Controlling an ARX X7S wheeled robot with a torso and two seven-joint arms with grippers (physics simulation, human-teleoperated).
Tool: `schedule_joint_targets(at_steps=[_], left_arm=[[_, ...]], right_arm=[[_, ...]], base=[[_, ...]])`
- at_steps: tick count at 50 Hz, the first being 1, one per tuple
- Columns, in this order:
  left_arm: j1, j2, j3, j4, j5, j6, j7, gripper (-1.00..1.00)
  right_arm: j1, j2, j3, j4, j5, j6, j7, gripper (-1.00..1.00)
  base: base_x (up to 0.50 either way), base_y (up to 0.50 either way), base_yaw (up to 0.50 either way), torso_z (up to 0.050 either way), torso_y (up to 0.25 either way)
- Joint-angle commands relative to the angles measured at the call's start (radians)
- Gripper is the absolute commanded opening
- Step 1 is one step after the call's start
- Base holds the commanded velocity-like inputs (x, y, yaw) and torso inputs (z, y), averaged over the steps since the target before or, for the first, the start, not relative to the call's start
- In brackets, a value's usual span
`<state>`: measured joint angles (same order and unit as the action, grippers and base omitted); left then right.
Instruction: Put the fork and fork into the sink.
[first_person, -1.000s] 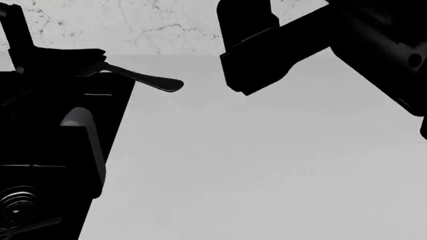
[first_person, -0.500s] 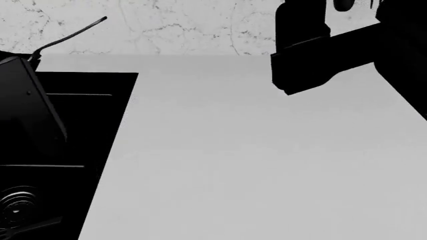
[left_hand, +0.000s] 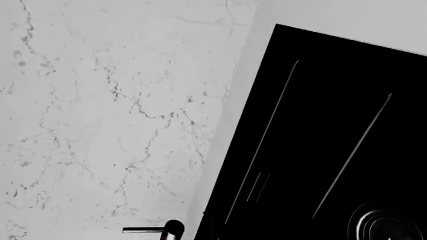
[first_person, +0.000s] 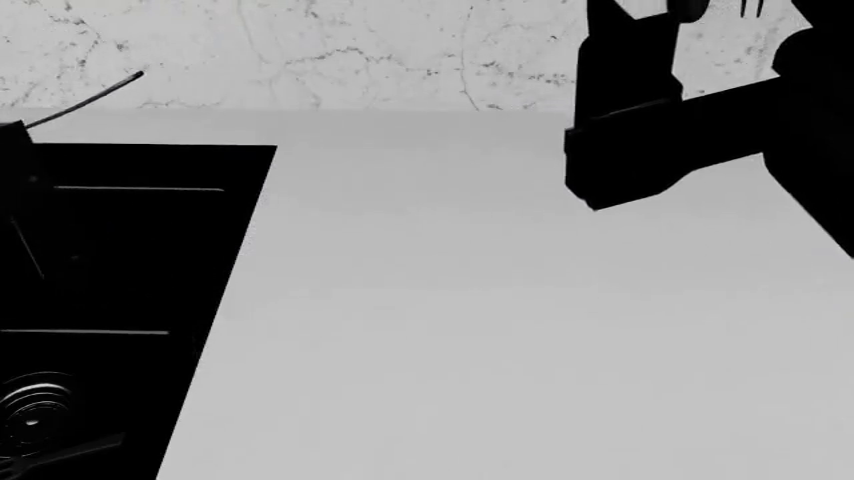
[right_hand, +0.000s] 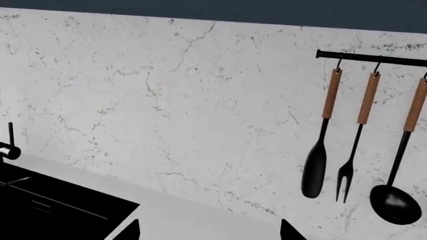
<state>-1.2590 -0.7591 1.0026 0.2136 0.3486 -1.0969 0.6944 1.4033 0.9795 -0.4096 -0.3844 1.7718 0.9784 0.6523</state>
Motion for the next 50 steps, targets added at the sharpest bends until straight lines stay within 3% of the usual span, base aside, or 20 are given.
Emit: schedule_joint_targets(at_steps=[1, 27, 50], left_arm=[[-0.010, -0.021, 0.087, -0.164, 0.045, 0.079, -0.023, -1.00], [0.067, -0.010, 0.265, -0.495, 0.126, 0.259, -0.112, -1.00], [0.173, 0.184, 0.230, -0.918, 0.013, 0.483, -0.300, -1.00]], right_arm=[[-0.033, 0.013, 0.013, -0.012, 0.005, -0.022, -0.007, 1.00], [-0.058, 0.017, 0.009, -0.018, 0.015, -0.032, 0.004, 1.00], [-0.116, 0.042, 0.032, -0.045, 0.016, -0.068, -0.006, 1.00]], base=[[0.00, 0.00, 0.00, 0.000, 0.000], [0.00, 0.00, 0.00, 0.000, 0.000], [0.00, 0.00, 0.00, 0.000, 0.000]])
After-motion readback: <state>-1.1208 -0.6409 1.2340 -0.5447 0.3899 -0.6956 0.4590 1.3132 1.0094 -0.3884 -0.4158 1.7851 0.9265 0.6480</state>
